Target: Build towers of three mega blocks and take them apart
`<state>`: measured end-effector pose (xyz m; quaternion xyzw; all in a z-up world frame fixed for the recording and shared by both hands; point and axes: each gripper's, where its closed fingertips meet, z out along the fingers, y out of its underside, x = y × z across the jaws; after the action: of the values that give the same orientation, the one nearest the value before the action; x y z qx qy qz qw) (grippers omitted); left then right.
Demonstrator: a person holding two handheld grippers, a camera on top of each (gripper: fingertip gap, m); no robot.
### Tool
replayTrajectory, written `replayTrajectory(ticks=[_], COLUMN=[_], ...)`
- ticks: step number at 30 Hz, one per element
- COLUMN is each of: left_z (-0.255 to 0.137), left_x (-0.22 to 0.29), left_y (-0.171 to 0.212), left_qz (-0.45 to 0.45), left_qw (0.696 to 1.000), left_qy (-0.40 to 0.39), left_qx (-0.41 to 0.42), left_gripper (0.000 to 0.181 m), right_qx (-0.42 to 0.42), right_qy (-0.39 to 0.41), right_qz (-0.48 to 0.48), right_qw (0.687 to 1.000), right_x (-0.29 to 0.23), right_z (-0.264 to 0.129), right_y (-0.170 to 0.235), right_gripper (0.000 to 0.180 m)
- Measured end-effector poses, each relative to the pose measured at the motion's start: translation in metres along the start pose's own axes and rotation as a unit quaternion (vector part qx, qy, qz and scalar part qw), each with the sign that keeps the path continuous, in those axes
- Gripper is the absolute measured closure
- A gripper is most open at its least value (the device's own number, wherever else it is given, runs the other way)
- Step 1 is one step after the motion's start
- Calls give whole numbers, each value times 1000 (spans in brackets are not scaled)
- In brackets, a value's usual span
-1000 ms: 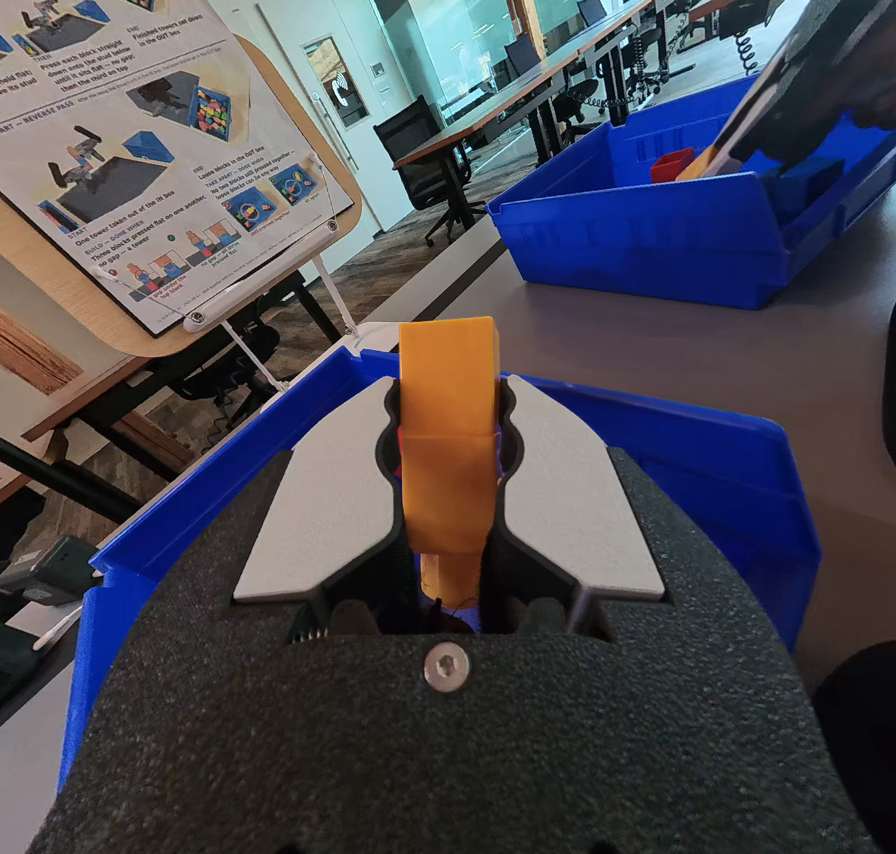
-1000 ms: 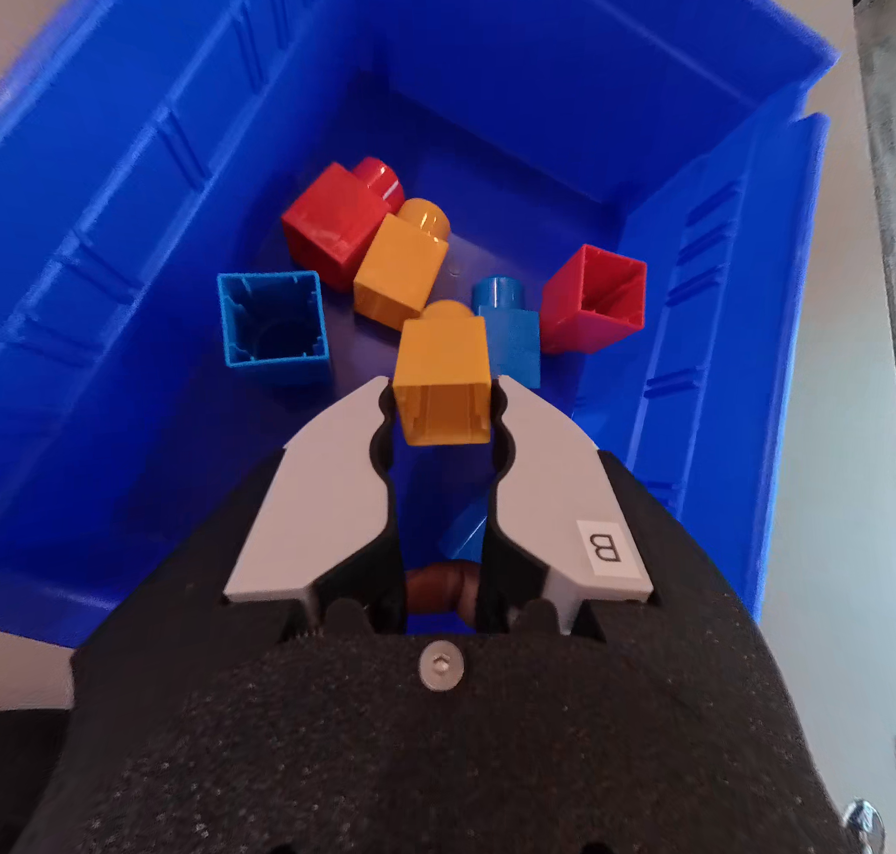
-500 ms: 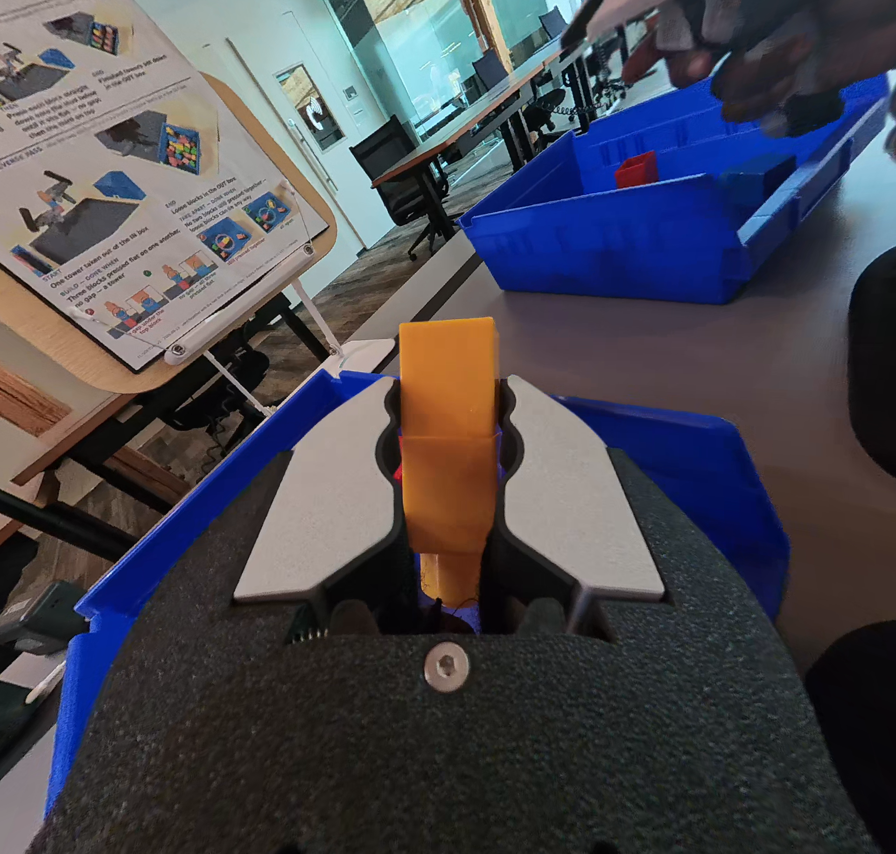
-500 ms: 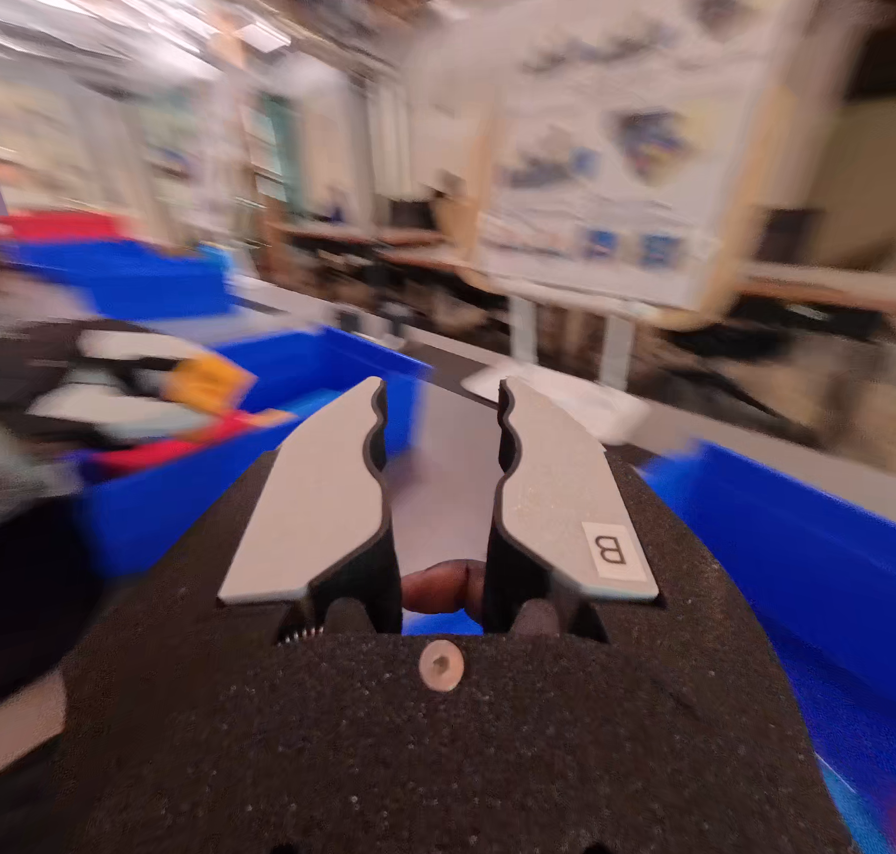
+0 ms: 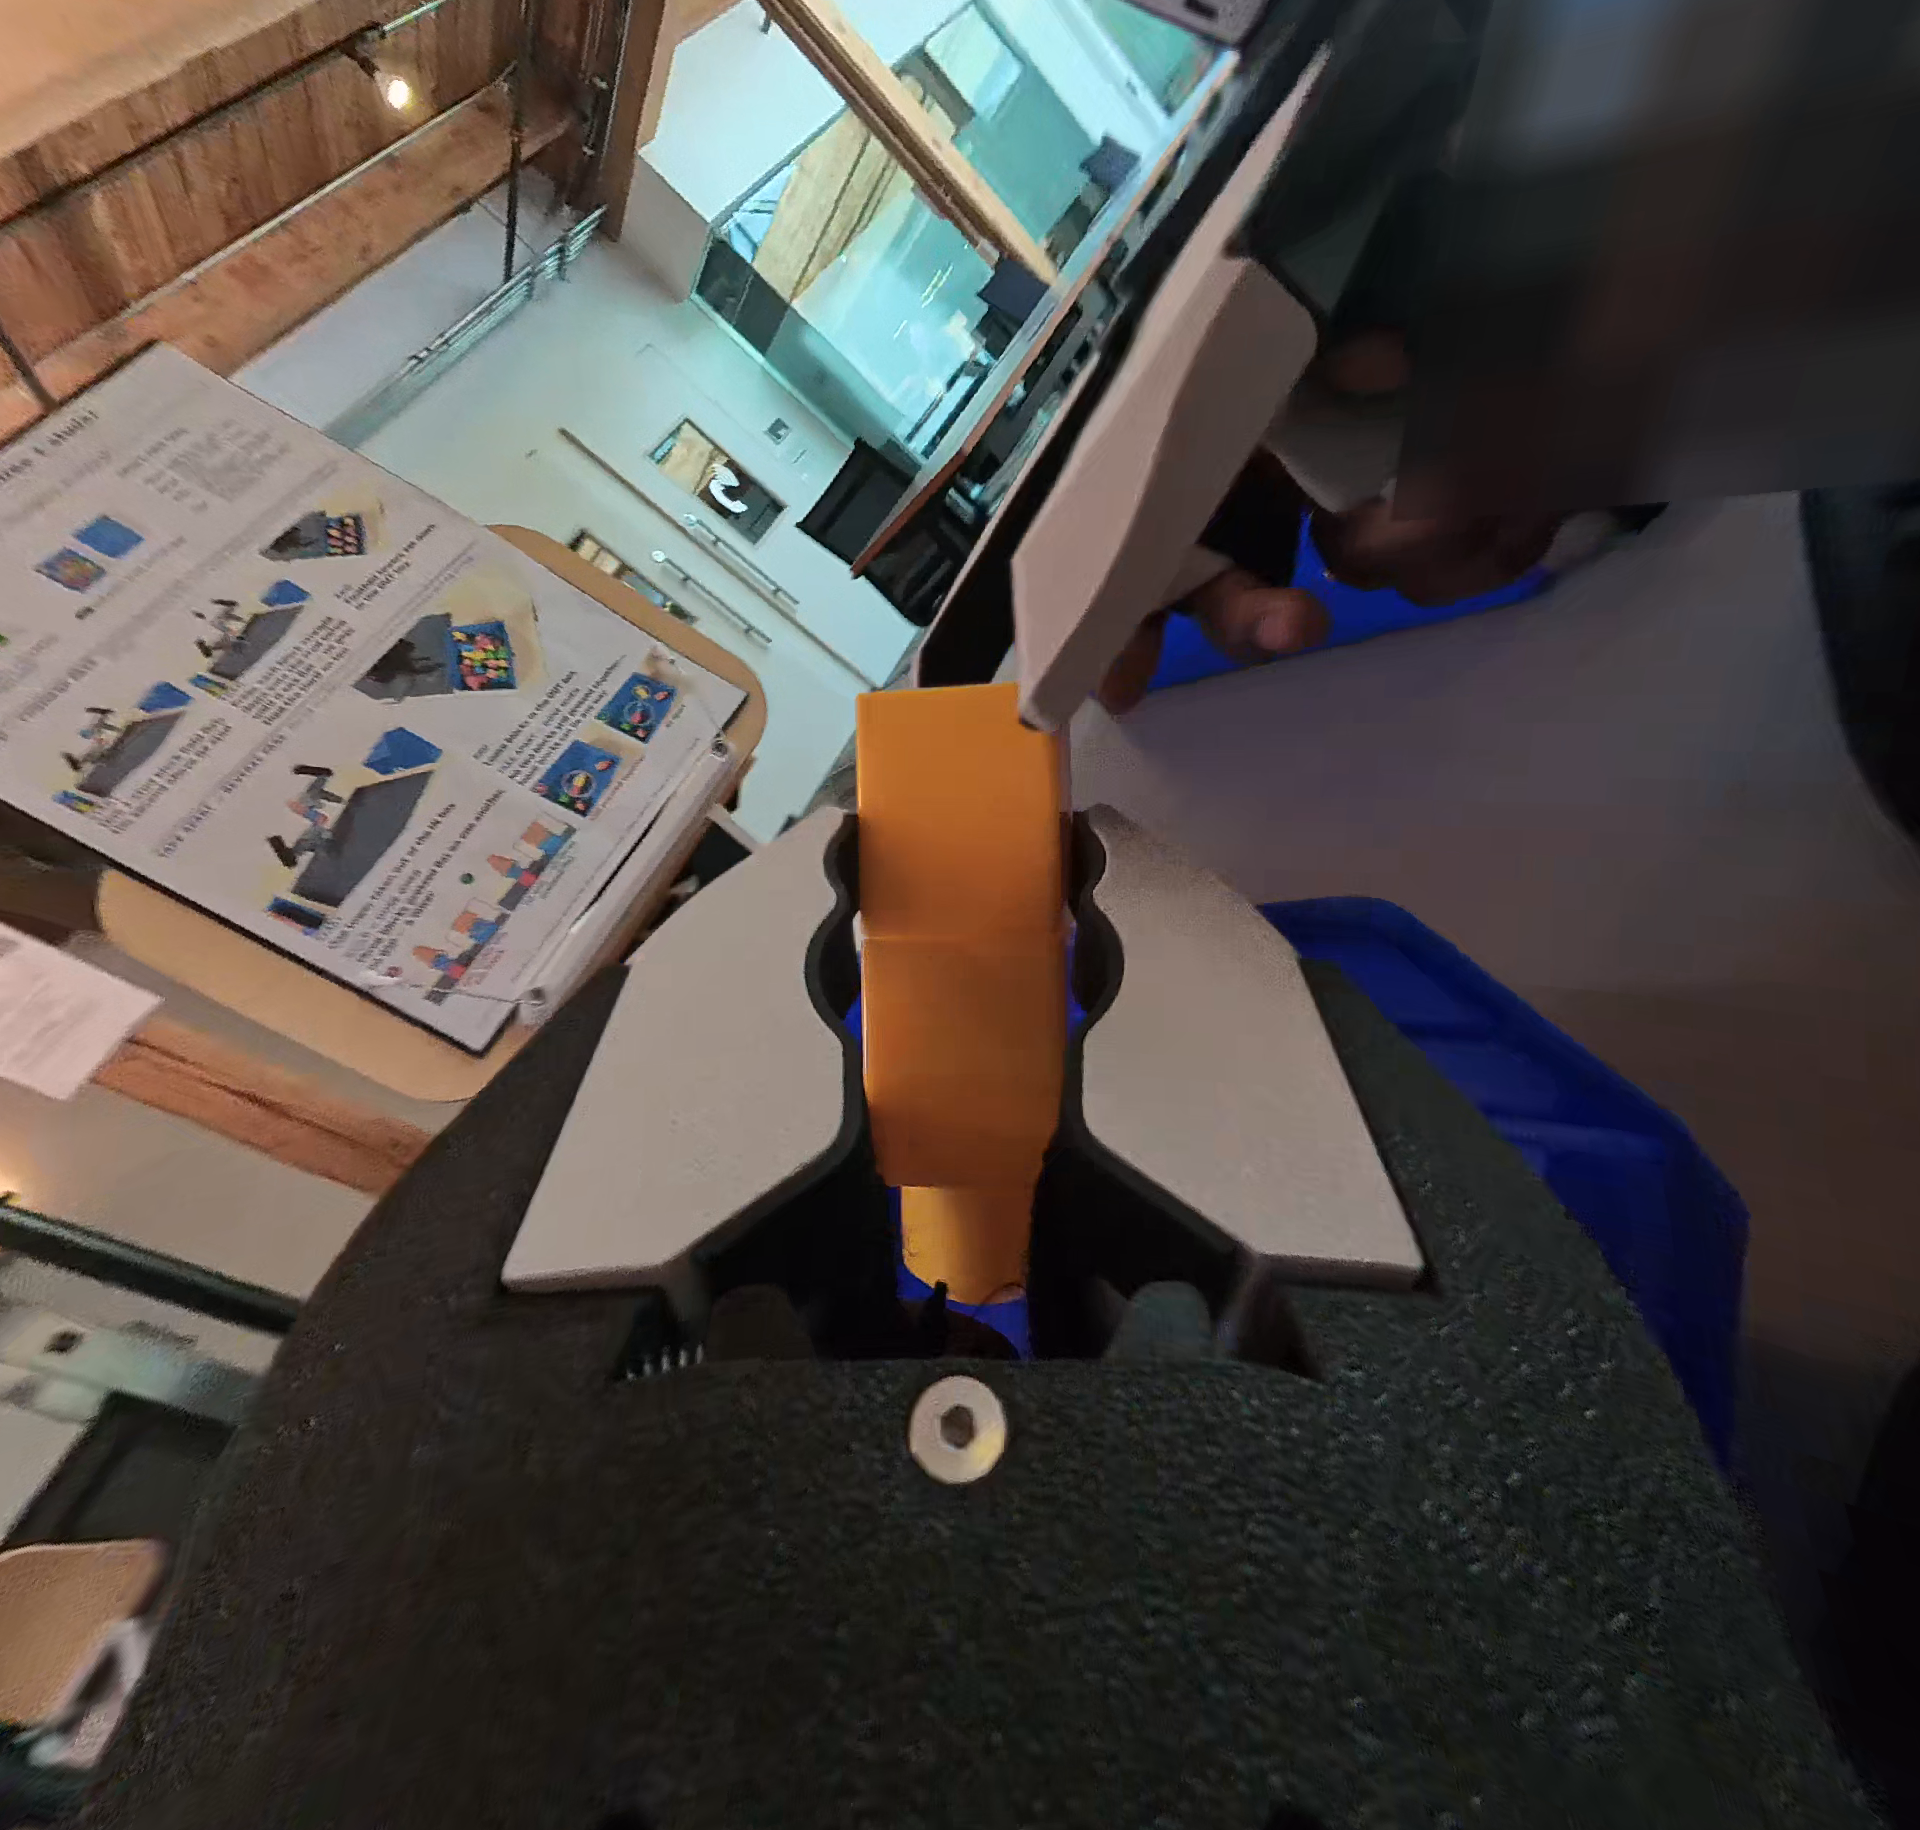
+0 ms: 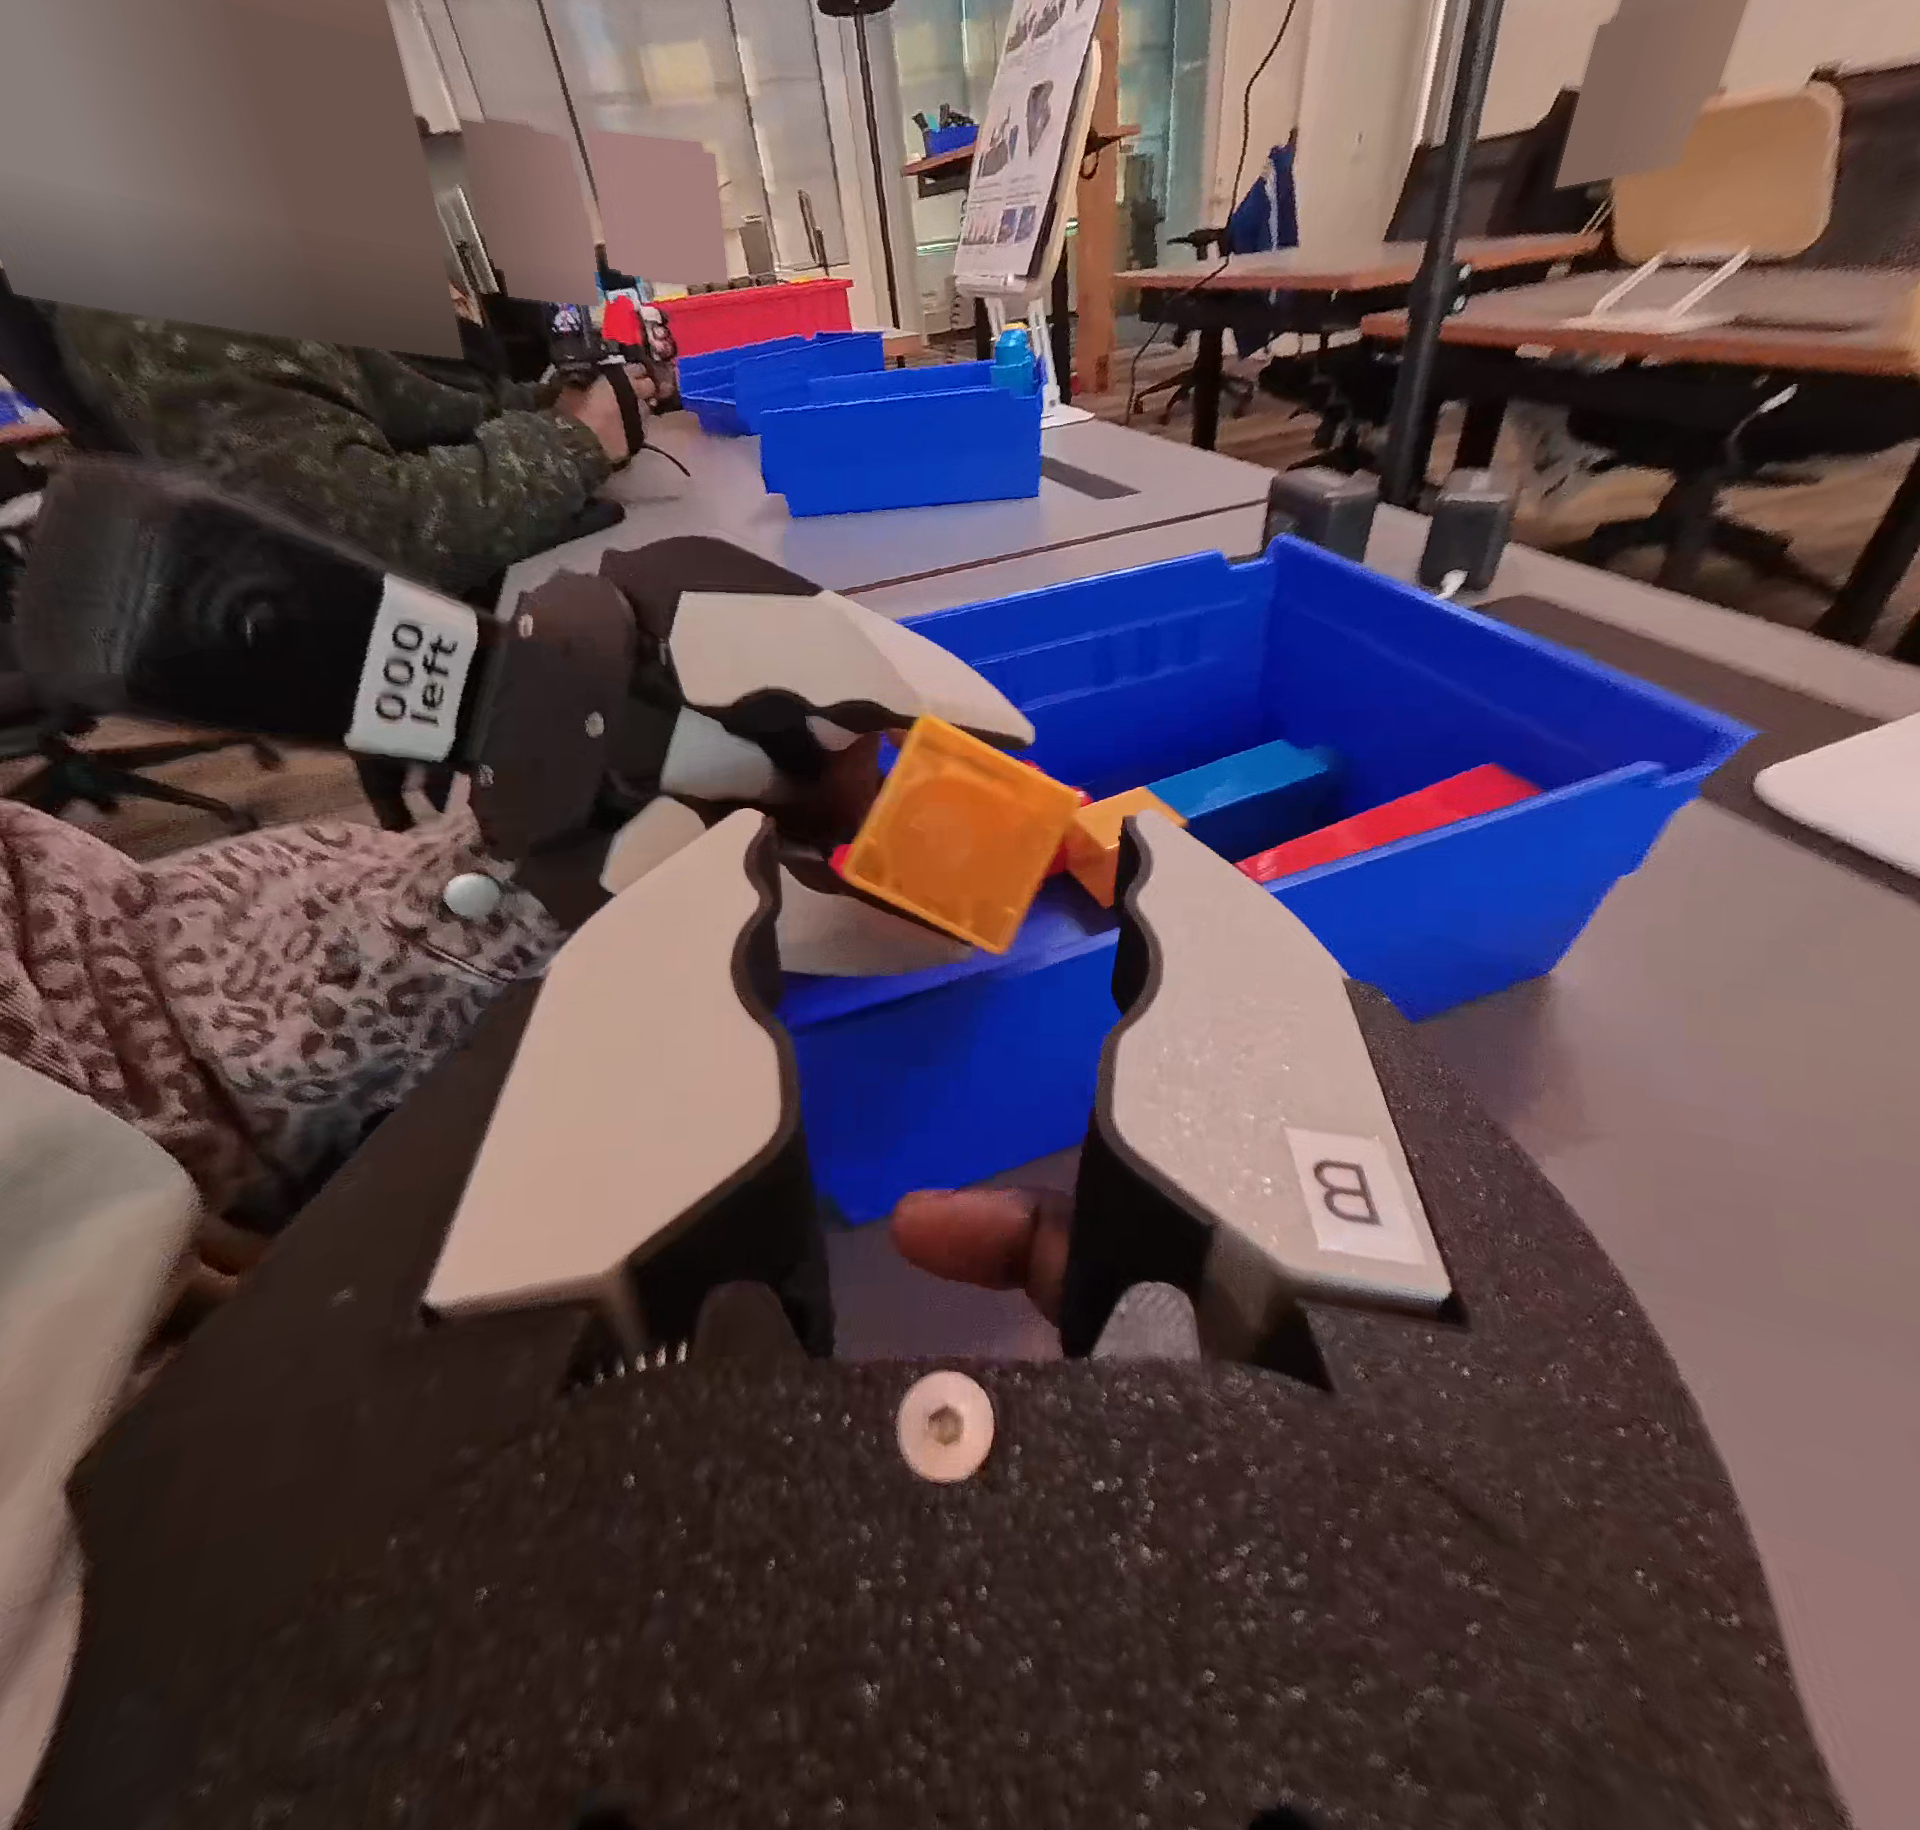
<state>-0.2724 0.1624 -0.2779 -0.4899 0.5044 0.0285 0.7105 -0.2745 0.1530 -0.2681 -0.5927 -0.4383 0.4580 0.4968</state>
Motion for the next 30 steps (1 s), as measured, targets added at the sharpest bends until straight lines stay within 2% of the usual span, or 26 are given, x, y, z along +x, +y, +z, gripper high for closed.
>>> replayTrajectory(ticks=[2,3,4,9,14,16,17,20,22,24,26,27,30], left_z=[3,3,4,4,4,-6,-13,-20,-19,-17,-14,-12,-9], left_x=[3,2,2,-5,-10,-30,-41,-59,-59,-57,-51,-48,-41], left_y=[5,6,5,23,22,47,53,40,32,33,37,38,38], left_qz=[54,74,90,112,84,72,62,-24,-48,-33,-12,-3,15], left_qw=[998,997,995,989,991,981,978,981,982,983,983,984,985], left_qy=[-10,-21,-27,-47,-54,-96,-118,-165,-165,-163,-152,-146,-130], left_qx=[-24,-28,-29,-79,-87,-151,-158,-100,-77,-82,-99,-105,-111], left_gripper=[144,144,144,143,144,144,144,144,144,143,143,143,143], right_qx=[-5,-9,-10,22,16,72,111,253,279,238,152,100,-43], right_qy=[6,31,37,33,34,65,80,178,292,417,527,562,601], right_qz=[32,39,38,23,1,-5,8,18,-13,-37,-35,-18,50], right_qw=[999,999,999,999,999,995,991,951,915,877,836,821,797], right_x=[1,9,12,13,14,26,35,72,98,123,150,163,185], right_z=[6,7,7,-5,-12,-32,-49,-120,-170,-213,-249,-260,-272], right_y=[4,6,8,-4,-7,-27,-41,-80,-87,-79,-54,-36,17], right_gripper=[125,139,144,146,146,146,147,147,146,146,146,146,146])
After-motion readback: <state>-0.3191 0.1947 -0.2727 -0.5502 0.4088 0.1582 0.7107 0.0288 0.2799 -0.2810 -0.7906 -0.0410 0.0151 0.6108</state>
